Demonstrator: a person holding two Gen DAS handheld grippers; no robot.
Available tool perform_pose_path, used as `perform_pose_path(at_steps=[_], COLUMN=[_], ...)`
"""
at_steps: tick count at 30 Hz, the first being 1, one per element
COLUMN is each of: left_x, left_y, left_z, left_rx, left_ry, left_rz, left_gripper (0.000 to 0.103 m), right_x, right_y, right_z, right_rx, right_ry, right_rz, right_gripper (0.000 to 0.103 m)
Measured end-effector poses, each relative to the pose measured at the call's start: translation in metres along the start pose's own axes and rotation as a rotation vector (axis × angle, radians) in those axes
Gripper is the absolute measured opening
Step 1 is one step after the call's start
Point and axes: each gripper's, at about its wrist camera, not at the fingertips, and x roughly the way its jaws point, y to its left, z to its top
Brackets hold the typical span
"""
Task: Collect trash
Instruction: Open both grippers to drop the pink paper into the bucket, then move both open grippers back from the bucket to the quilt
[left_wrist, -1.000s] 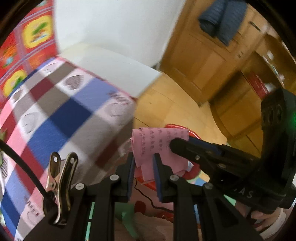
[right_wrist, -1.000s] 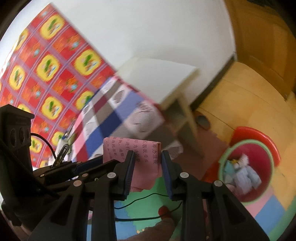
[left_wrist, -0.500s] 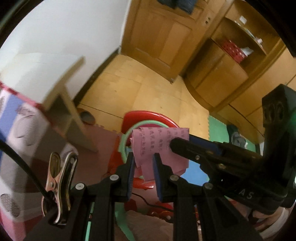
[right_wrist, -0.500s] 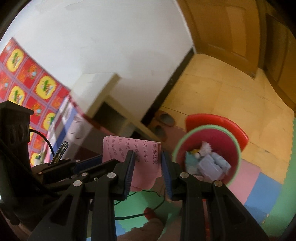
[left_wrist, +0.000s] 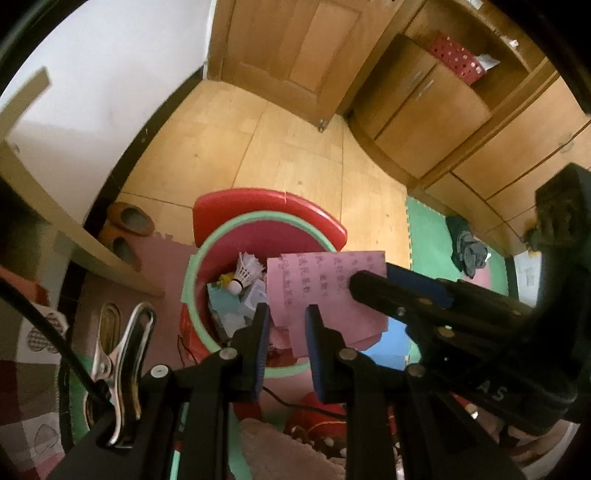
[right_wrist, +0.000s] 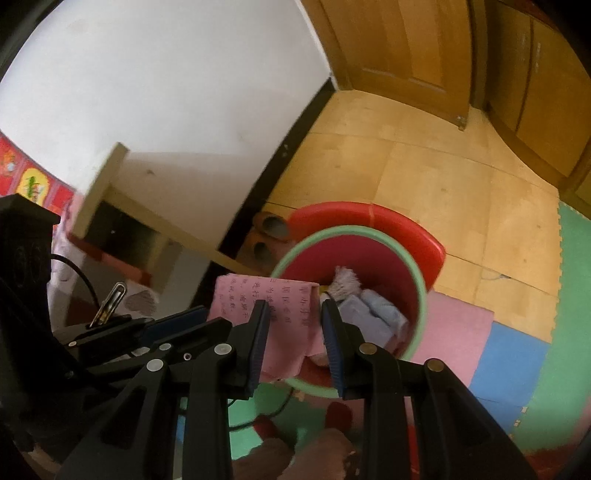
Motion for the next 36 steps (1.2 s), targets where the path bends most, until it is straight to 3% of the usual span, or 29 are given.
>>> perform_pose_path(at_steps=[7,15,27,36], left_x=[0.03,0.028,-0.013,-0.062], left_y=[-0.007,-0.009,0.003,0.025], left_z=[0.008,0.006,0.001,-0.004], left_rx=[0.014,-0.004,-0.054,-0.123], left_ry=[0.046,0.058,0.036,-0.027], left_rz=[0.024,0.038,0.055,0.085], left_gripper=[0.02,0.023,0.029,0.029], right_x=[0.009,0.002,-0.013,-0.029], right_y=[-0.02,-0.016,0.008,0.056], right_z=[0.003,0.001,-0.004,-0.004], right_rx=[0.034,0.007,-0.051,-0.147], right_ry=[0.005,0.004,0.008,0.032], right_rz=[-0.028,-0.03,-0.01,0.059], right_gripper=[0.031,0.031,0.031,0.031])
